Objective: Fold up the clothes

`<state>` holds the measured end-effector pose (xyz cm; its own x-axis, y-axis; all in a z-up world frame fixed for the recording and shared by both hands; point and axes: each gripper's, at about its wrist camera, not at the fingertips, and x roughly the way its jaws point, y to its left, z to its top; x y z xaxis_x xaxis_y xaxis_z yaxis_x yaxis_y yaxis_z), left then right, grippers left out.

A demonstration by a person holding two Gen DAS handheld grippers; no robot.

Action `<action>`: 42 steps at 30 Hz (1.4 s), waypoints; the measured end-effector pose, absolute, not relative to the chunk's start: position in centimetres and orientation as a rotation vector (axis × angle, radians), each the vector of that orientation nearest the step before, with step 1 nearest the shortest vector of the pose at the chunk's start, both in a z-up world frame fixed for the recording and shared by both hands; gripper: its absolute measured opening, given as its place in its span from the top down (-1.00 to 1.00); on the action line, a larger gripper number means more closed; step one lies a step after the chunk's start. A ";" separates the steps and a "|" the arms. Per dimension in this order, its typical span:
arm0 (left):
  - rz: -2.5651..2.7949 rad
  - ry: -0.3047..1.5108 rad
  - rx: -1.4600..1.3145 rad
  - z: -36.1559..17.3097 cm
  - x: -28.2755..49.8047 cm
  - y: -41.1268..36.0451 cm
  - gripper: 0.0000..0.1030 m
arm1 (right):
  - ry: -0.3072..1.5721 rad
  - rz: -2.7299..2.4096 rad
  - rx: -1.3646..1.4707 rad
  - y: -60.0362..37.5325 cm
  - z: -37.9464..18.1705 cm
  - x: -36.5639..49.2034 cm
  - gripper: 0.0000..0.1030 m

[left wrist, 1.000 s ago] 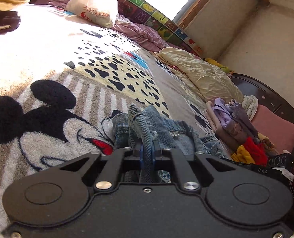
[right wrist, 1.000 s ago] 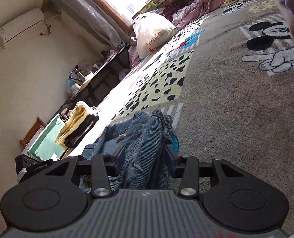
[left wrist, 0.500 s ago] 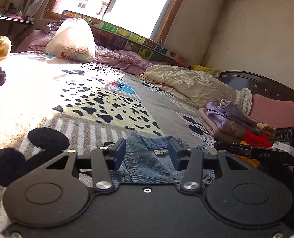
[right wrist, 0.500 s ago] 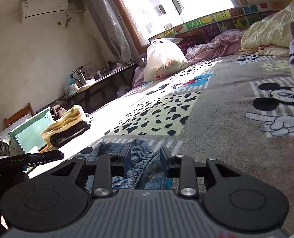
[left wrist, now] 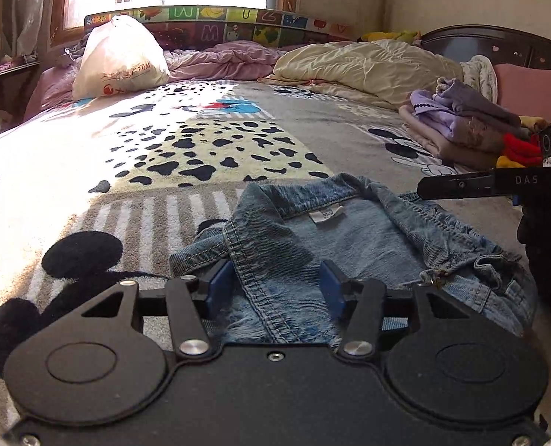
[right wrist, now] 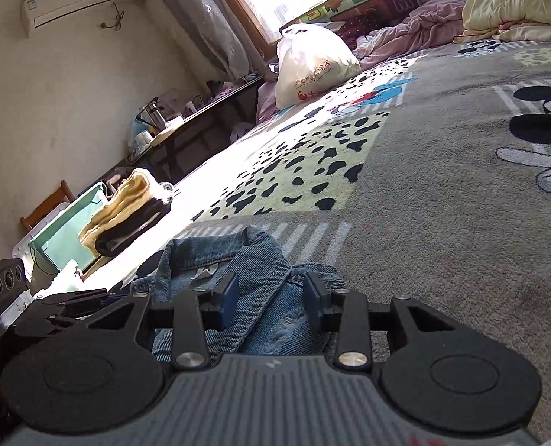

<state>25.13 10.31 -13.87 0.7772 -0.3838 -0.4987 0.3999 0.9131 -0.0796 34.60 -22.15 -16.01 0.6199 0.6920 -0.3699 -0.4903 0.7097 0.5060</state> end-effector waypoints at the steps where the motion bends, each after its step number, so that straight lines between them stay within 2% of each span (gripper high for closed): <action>1: -0.441 0.507 0.041 -13.3 24.3 10.3 0.01 | 0.547 0.690 0.345 -22.0 -15.3 33.7 0.20; 3: -0.476 0.455 0.060 -12.2 22.5 10.2 0.01 | 0.483 0.726 0.268 -21.7 -13.3 31.4 0.09; 4: -0.494 0.429 0.069 -11.7 21.6 10.2 0.01 | 0.456 0.753 0.226 -21.6 -12.4 30.0 -0.06; 5: -0.513 0.405 0.080 -11.2 20.8 10.2 0.01 | 0.441 0.776 0.179 -21.4 -11.8 28.7 -0.12; 9: -0.625 0.443 0.157 -12.6 18.6 8.7 0.00 | 0.420 0.831 0.006 -20.3 -10.9 24.0 -0.11; 11: -0.610 0.521 0.166 -14.3 19.4 7.9 -0.01 | 0.425 0.851 -0.042 -19.6 -11.4 22.5 -0.07; 13: -0.579 0.565 0.136 -15.4 20.4 7.5 -0.09 | 0.490 0.829 -0.085 -18.5 -12.9 22.5 -0.07; 15: -0.573 0.564 0.174 -15.5 20.6 7.0 -0.12 | 0.565 0.816 -0.043 -18.2 -14.9 23.7 -0.12; 20: -0.550 0.545 0.151 -15.1 19.8 7.1 -0.12 | 0.556 0.800 -0.035 -18.2 -15.1 23.5 -0.13; 23: -0.515 0.480 -0.042 -13.0 18.6 9.6 -0.12 | 0.537 0.769 0.051 -19.2 -14.4 22.7 -0.13; 26: -0.432 0.440 -0.289 -11.7 17.8 13.4 -0.38 | 0.480 0.694 0.250 -21.8 -13.6 22.1 -0.21; 27: -0.397 0.438 -0.372 -11.6 17.8 14.7 -0.38 | 0.482 0.657 0.314 -22.6 -13.6 22.3 -0.25; 29: -0.323 0.520 -0.498 -12.8 18.6 16.6 -0.40 | 0.515 0.599 0.428 -24.1 -14.2 23.2 -0.45; 34: -0.280 0.716 -0.717 -15.7 20.8 18.1 -0.40 | 0.700 0.564 0.614 -24.5 -17.4 26.4 -0.51; 40: -0.318 0.771 -0.708 -15.7 24.3 15.7 -0.40 | 0.782 0.597 0.496 -21.2 -17.0 29.9 -0.68; 42: -0.331 0.780 -0.709 -15.7 25.4 14.9 -0.39 | 0.790 0.619 0.482 -20.6 -17.1 30.6 -0.68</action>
